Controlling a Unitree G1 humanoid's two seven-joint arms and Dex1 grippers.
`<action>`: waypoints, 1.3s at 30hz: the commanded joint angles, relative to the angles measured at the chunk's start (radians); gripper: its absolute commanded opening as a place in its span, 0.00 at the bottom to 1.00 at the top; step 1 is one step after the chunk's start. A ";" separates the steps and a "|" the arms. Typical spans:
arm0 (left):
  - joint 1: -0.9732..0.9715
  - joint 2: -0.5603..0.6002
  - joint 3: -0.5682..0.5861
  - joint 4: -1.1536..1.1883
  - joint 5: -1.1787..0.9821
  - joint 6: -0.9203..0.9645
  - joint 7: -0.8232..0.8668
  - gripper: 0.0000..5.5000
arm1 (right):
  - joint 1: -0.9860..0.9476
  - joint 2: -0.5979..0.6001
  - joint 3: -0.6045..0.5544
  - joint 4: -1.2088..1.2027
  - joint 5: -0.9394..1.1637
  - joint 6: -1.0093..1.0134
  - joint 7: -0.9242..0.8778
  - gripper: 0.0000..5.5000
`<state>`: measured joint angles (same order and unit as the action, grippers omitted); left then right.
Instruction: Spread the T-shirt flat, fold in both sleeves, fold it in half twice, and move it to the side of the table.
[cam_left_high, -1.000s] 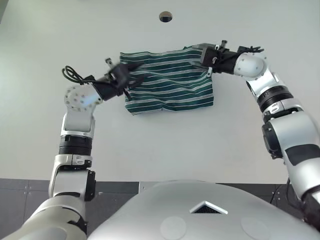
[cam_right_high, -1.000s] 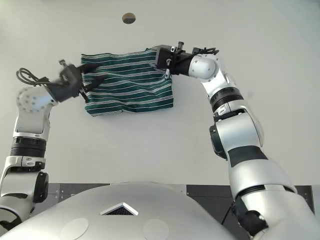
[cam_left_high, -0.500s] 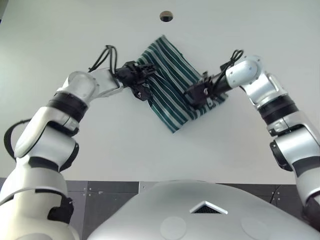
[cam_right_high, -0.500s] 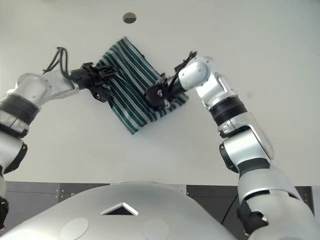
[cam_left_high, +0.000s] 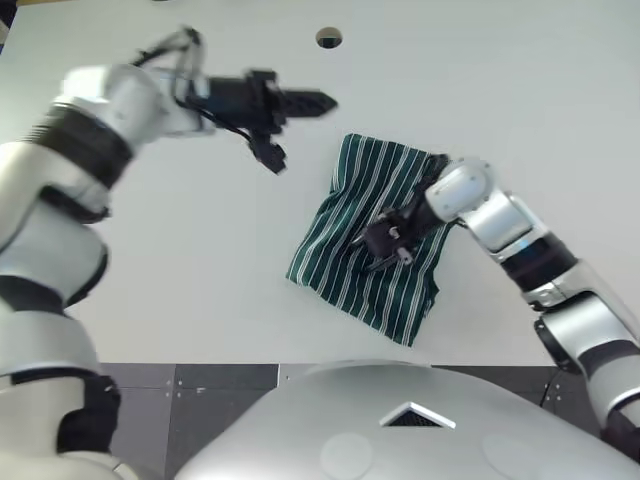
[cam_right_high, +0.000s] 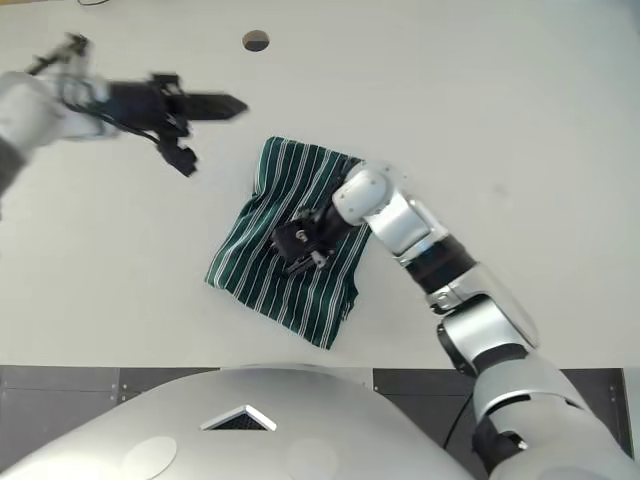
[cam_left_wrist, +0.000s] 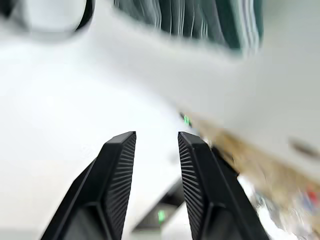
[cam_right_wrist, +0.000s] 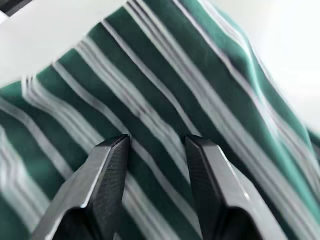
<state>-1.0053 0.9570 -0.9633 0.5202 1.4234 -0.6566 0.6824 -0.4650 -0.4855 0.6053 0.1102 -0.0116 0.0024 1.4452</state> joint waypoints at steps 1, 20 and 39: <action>0.111 0.179 0.259 -0.337 -0.459 -0.068 -0.275 0.28 | 0.042 -0.068 -0.163 -0.208 0.240 0.183 0.032 0.37; 0.587 0.082 0.106 0.075 -0.700 -0.460 -1.016 0.36 | 0.798 -0.405 -0.587 -0.091 -0.022 -0.762 -0.144 0.54; 0.372 -0.228 0.010 0.353 -0.598 -0.666 -1.007 0.44 | 0.744 -0.311 -0.336 -0.043 -0.328 -0.906 -0.555 0.65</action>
<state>-0.7169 0.7534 -0.8746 0.8513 0.7798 -1.3306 -0.1910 0.2654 -0.7873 0.2207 0.0398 -0.2334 -0.9606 0.8686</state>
